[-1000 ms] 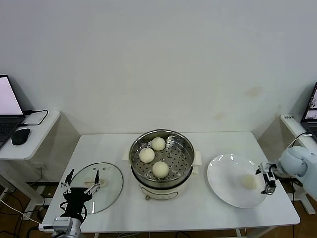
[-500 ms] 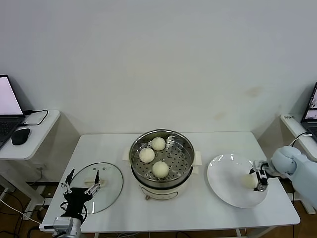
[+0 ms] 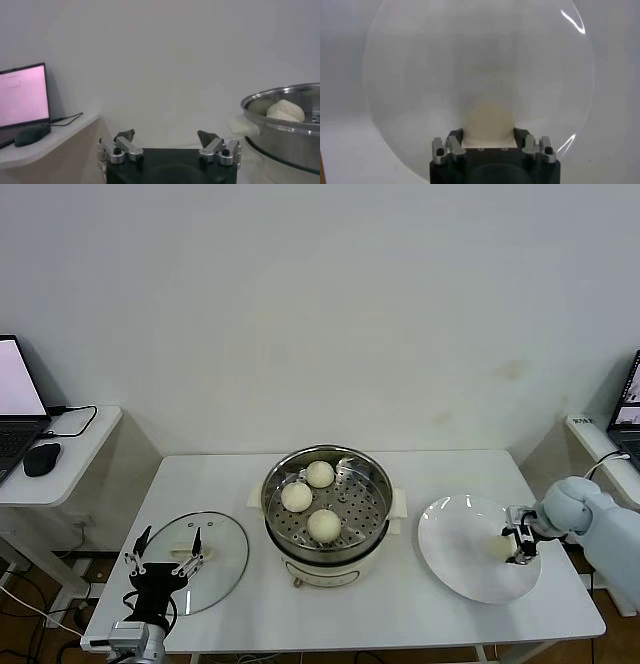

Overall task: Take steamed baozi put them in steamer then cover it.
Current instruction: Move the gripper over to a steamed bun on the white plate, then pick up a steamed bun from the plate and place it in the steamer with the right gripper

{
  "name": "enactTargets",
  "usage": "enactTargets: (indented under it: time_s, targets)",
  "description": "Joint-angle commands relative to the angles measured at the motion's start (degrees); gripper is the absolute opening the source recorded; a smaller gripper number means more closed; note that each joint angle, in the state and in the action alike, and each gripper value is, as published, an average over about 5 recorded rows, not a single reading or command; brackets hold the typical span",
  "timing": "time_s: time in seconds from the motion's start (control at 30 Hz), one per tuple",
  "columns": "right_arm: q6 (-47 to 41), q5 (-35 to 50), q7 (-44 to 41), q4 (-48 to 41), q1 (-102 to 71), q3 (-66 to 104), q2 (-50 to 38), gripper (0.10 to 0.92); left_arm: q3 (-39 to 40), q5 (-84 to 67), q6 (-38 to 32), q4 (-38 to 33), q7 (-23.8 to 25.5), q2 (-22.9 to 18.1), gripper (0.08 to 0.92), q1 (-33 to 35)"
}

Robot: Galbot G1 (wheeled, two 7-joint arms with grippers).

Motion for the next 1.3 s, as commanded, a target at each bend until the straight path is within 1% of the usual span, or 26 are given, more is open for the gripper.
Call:
enactTargets:
  time_s: [0.03,0.23,0.4,0.57,0.73,0.83,1.07,1.3]
  targets:
    - [-0.33,0.75,-0.15,1.03,1.12,-0.41,-0.98,0.551,-0.08,0.0,-0.01,-0.17,0.0,0.05,0.823,-0.03]
    - [-2.49,5.99,-0.88,8.23,7.95,-5.13,-6.04,0.537,-0.26,-0.1,0.05,-0.43,0.05,0.38,0.823,-0.13]
    - [-5.33,14.01,-0.95,14.66,17.86,-10.73,-9.76,0.546,-0.27,-0.22,0.13,-0.64,0.06,0.59,0.823,-0.33]
    - [-9.31,25.67,0.43,21.4,38.17,-26.39,-10.72,0.551,0.04,-0.19,0.18,-0.99,0.08,0.72,0.823,-0.43]
    - [-14.75,36.8,4.22,26.54,57.4,-41.82,-6.5,0.556,0.6,-0.05,0.35,-1.2,0.05,0.78,0.823,-0.65]
    - [-18.36,42.44,7.24,27.92,61.65,-45.38,-2.2,0.559,0.82,-0.02,0.35,-1.35,0.03,0.76,0.823,-0.78]
    - [-24.5,49.37,13.46,27.56,60.87,-47.12,9.5,0.56,0.69,0.36,0.24,-1.75,-0.06,0.17,0.823,-0.48]
    - [-29.09,50.33,18.89,24.91,52.68,-45.19,16.28,0.56,0.39,1.09,0.09,-1.9,-0.15,-0.83,0.823,-0.27]
